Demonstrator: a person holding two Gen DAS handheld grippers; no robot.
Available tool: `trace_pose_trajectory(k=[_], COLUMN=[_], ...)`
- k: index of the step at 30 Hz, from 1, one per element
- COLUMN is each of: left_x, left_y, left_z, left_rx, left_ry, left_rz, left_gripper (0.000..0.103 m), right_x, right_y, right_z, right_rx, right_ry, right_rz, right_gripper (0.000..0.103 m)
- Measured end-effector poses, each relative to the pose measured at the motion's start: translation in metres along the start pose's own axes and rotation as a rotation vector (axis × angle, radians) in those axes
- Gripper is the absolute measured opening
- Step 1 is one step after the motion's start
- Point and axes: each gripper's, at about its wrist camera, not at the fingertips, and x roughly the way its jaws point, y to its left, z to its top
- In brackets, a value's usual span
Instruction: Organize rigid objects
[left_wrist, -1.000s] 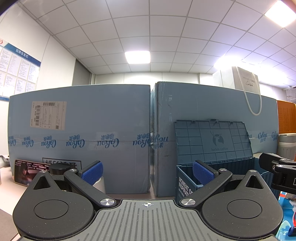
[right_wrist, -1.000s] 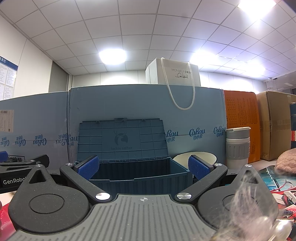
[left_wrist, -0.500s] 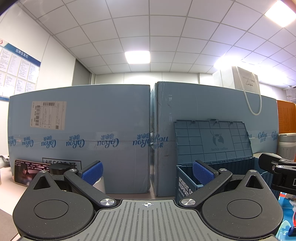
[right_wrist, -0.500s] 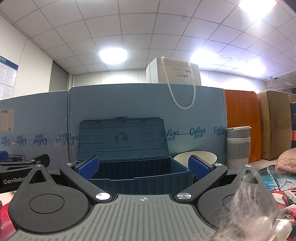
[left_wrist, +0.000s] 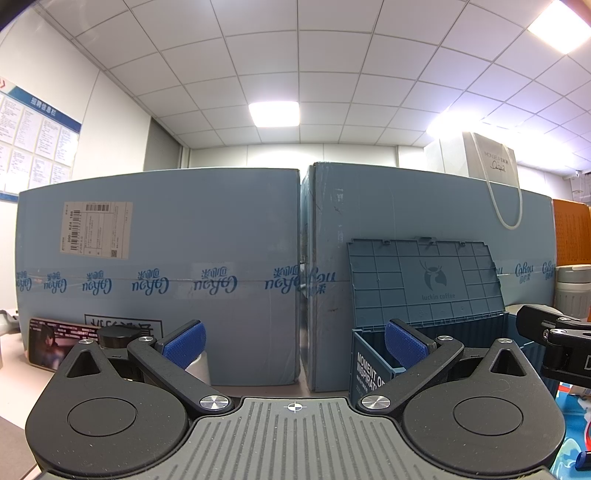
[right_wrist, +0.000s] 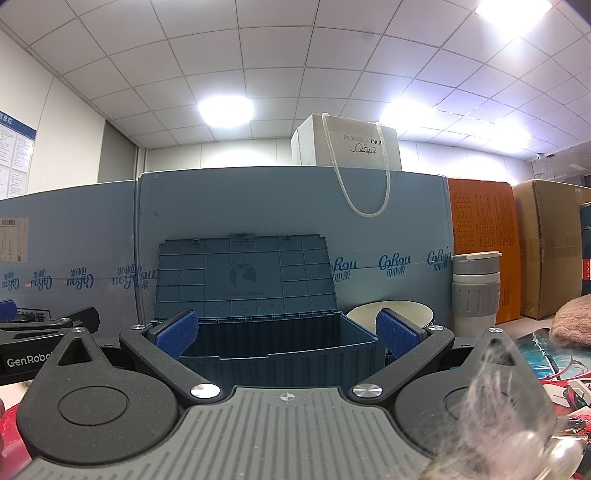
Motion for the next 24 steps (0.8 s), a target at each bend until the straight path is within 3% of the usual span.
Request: trace_pose_trajectory(k=[24], left_x=[0.0], left_y=[-0.0003], left_z=[0.0001], left_rx=[0.006], left_ry=[0.002], left_rz=[-0.008], left_gripper=[0.103], right_x=[-0.0007], right_y=[-0.0002], right_z=[-0.0004], right_rx=[0.003], right_ry=[-0.004], right_rz=[0.001], right_gripper=[0.103])
